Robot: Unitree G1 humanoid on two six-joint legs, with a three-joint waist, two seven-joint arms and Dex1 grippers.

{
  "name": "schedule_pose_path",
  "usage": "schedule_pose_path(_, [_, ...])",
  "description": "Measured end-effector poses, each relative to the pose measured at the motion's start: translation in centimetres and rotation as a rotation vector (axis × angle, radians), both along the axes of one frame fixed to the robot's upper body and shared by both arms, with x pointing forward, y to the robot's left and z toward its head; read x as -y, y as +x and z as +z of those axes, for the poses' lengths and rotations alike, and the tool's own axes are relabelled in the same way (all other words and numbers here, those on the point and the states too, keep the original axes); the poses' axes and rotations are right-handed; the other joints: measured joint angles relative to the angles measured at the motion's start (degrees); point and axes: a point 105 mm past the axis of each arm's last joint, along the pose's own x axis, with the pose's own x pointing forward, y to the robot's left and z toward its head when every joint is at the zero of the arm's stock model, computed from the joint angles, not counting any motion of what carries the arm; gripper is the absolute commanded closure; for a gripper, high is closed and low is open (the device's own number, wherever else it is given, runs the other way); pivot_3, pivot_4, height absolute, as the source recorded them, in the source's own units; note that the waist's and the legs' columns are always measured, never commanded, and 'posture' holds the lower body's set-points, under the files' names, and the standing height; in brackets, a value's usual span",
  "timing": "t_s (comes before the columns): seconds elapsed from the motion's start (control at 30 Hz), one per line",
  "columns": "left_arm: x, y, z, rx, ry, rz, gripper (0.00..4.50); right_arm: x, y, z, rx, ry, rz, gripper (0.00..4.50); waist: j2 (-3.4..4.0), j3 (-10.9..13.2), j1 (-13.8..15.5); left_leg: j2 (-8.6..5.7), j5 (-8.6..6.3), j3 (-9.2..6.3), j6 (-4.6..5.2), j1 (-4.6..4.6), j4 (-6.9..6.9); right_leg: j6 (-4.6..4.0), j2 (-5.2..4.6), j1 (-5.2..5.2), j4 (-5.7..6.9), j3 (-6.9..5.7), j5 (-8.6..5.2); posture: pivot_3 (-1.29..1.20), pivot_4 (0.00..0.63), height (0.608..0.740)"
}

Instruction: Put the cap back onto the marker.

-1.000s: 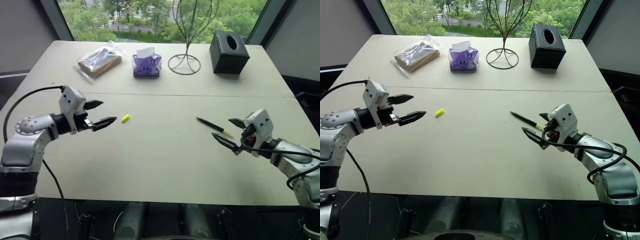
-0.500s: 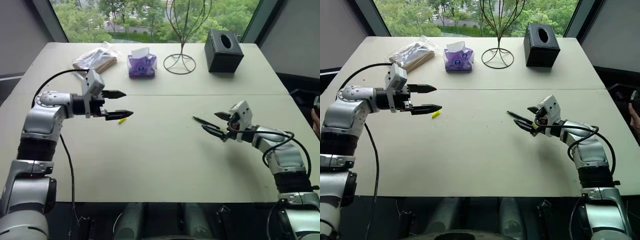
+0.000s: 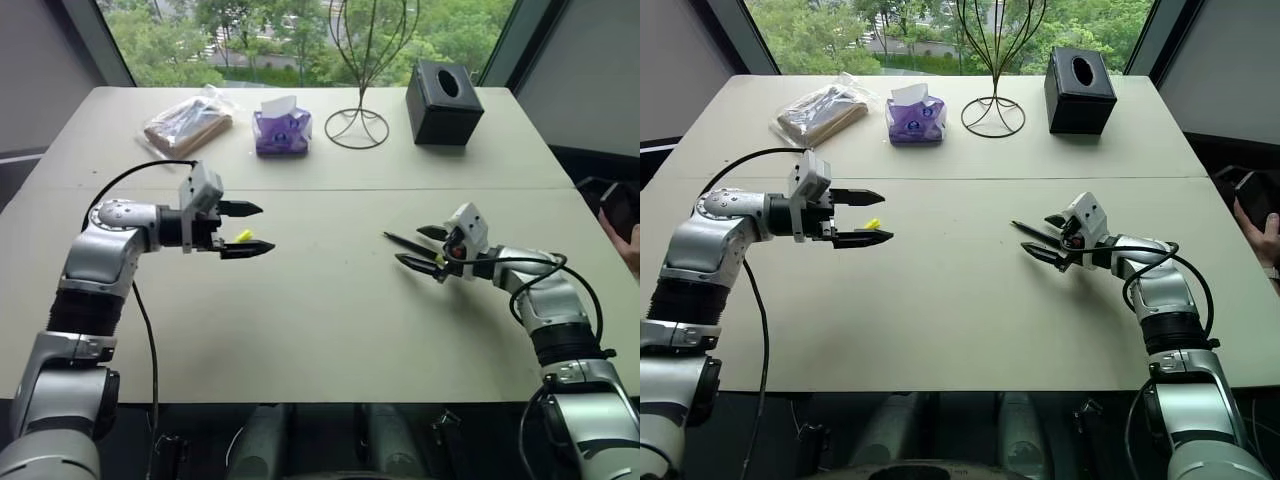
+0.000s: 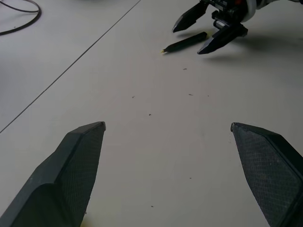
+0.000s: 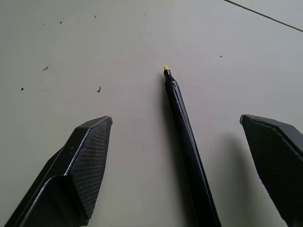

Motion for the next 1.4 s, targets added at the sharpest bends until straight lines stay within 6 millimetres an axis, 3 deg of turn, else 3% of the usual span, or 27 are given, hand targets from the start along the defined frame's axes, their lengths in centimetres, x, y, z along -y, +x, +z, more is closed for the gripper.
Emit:
schedule_pose_path(0.3, [-0.2,-0.3,-1.2,0.002,0.034,0.008,0.08,-0.1,0.6,-0.4,0.006,-0.052,0.017,0.0,0.0,0.0,0.0,-0.01,0.0,0.01,0.0,0.02,-0.01,0.0,0.0,0.0,0.01,0.02,0.0,0.0,0.15,0.74])
schedule_pose_path(0.4, [-0.4,-0.4,-1.8,-0.001,0.048,0.017,0.0,-0.3,0.6,-0.5,0.014,-0.067,0.033,0.91,0.0,0.0,0.0,0.0,0.0,0.0,-0.01,0.08,-0.01,0.0,0.01,0.05,0.02,0.03,0.0,0.0,0.15,0.74])
schedule_pose_path(0.63, [-0.4,-0.4,-1.9,0.013,0.053,0.021,0.0,-0.6,0.4,-0.8,0.017,-0.096,0.064,4.47,0.0,0.0,0.1,0.0,0.0,-0.03,-0.03,0.42,0.0,-0.03,0.0,0.45,-0.03,0.02,-0.01,0.0,0.15,0.74])
schedule_pose_path(0.93, [-1.3,0.2,-2.3,0.037,0.066,0.073,0.0,-0.5,0.5,-0.4,0.028,-0.149,0.08,4.47,0.01,0.0,0.1,0.0,-0.01,-0.28,-0.03,0.7,-0.12,-0.19,-0.03,0.67,-0.06,0.02,-0.12,0.0,0.15,0.74])
schedule_pose_path(1.1, [-4.8,2.0,-2.1,0.121,0.056,0.271,0.0,-0.5,-0.1,2.5,0.099,-0.334,0.151,4.47,0.08,0.0,0.0,-0.01,-0.01,-0.28,-0.03,0.65,-0.16,-0.15,-0.05,0.54,-0.03,0.03,-0.11,0.0,0.15,0.74])
schedule_pose_path(1.2, [-7.2,1.8,-3.3,0.156,0.146,0.342,0.0,-0.8,-0.3,5.2,0.195,-0.484,0.182,4.47,0.08,0.0,-0.2,0.01,-0.02,-0.23,-0.04,0.68,-0.28,-0.15,-0.05,0.49,-0.04,0.06,-0.12,0.0,0.15,0.74])
schedule_pose_path(1.3, [-8.9,1.2,-5.3,0.118,0.191,0.392,0.0,-1.7,-0.8,5.9,0.218,-0.512,0.205,4.47,0.08,0.0,0.1,0.06,-0.01,-0.26,-0.04,0.65,-0.38,-0.16,-0.05,0.42,-0.04,0.06,-0.12,0.0,0.15,0.74])
schedule_pose_path(1.4, [-9.0,1.3,-5.9,0.11,0.128,0.447,0.0,-3.2,-1.6,6.2,0.229,-0.505,0.232,4.47,0.07,0.0,0.8,0.06,-0.01,-0.32,-0.04,0.58,-0.33,-0.16,-0.13,0.43,-0.06,0.04,-0.13,0.0,0.15,0.74])
